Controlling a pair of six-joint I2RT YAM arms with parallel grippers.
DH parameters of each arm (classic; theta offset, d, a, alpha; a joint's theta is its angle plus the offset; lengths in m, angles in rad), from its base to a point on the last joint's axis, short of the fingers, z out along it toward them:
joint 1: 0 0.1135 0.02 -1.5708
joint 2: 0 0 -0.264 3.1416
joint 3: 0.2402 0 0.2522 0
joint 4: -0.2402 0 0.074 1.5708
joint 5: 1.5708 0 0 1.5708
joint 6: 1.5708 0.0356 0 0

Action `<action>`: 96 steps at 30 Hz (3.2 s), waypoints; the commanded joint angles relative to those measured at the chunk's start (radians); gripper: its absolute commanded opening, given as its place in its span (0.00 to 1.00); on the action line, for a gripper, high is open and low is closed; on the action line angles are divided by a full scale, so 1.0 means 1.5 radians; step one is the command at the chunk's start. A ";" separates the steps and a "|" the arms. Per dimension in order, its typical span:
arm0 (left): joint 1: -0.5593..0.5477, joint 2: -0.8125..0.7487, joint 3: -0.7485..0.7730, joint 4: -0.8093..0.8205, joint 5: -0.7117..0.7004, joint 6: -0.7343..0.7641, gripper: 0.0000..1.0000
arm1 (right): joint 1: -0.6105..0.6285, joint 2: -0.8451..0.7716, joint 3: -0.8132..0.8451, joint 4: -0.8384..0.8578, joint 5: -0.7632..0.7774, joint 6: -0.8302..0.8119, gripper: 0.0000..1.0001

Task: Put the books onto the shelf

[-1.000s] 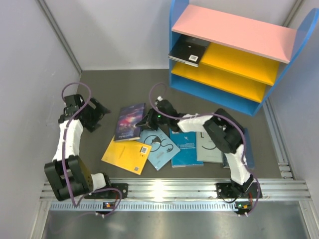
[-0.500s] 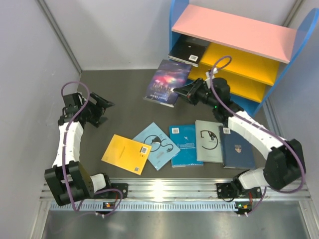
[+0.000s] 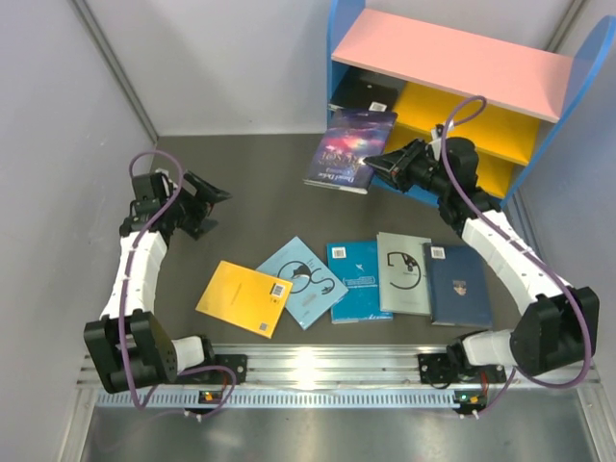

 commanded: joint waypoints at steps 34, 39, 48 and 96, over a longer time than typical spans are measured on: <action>-0.272 0.159 0.170 0.131 -0.121 -0.099 0.89 | -0.156 0.093 0.122 0.279 -0.013 0.134 0.00; -0.366 0.282 0.283 0.169 -0.136 -0.138 0.88 | -0.160 0.160 0.124 0.342 0.019 0.179 0.00; -0.465 0.548 0.585 0.216 -0.124 -0.199 0.84 | -0.171 0.281 0.221 0.350 -0.041 0.208 0.13; -0.477 0.640 0.657 0.330 -0.130 -0.273 0.73 | -0.223 0.284 0.294 -0.066 -0.051 0.001 0.00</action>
